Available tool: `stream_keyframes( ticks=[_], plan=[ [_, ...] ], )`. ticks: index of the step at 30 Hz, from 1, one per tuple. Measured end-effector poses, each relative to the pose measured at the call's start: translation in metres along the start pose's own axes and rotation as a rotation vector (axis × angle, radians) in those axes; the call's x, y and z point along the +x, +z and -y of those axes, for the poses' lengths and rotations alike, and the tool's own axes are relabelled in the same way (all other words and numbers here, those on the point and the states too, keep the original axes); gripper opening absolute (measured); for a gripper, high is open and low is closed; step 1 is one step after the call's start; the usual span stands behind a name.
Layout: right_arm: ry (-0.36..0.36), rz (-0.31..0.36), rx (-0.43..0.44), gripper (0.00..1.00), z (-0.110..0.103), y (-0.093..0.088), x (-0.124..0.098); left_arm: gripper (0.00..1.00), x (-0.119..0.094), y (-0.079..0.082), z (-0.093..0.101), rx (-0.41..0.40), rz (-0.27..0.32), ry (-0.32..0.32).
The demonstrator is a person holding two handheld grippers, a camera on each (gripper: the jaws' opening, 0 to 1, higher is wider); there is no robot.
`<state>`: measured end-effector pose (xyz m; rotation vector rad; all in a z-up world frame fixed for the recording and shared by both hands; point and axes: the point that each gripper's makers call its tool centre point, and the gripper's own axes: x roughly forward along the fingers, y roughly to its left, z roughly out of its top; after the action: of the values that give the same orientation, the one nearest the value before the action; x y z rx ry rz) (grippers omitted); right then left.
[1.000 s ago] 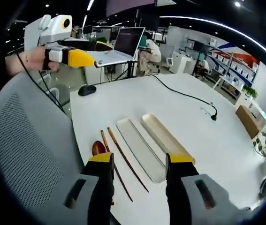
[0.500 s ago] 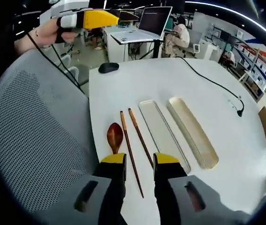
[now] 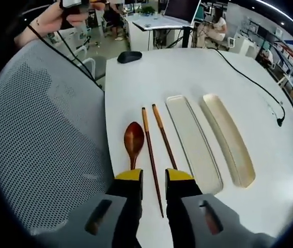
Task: Arrange the utensils inside the cutlery case until each visible utensil rests in its matching compartment.
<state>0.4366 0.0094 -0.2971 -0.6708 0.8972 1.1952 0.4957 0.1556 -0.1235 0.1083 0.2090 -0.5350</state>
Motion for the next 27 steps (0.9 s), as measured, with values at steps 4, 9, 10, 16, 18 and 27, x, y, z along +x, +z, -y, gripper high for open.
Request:
stream_keyframes(
  ticks=[4, 9, 10, 16, 18, 27],
  plan=[
    [0.015, -0.025, -0.001, 0.14, -0.003, -0.005, 0.007, 0.81, 0.000, 0.001, 0.000, 0.007, 0.002, 0.000],
    [0.025, -0.063, 0.000, 0.14, -0.002, -0.008, 0.014, 0.81, 0.000, 0.000, 0.001, 0.010, -0.001, 0.000],
    [0.026, -0.065, 0.000, 0.14, -0.001, -0.007, 0.015, 0.81, 0.000, 0.000, 0.001, 0.012, -0.001, 0.000],
    [0.043, -0.096, -0.020, 0.13, 0.000, -0.003, 0.025, 0.81, 0.000, 0.000, 0.001, 0.018, -0.002, 0.001],
    [0.051, -0.109, -0.033, 0.13, -0.002, -0.001, 0.030, 0.81, 0.000, 0.000, 0.001, 0.020, -0.003, 0.001],
    [0.077, -0.130, -0.047, 0.13, -0.004, 0.005, 0.040, 0.81, 0.000, 0.000, 0.000, 0.019, -0.001, 0.002]
  ],
)
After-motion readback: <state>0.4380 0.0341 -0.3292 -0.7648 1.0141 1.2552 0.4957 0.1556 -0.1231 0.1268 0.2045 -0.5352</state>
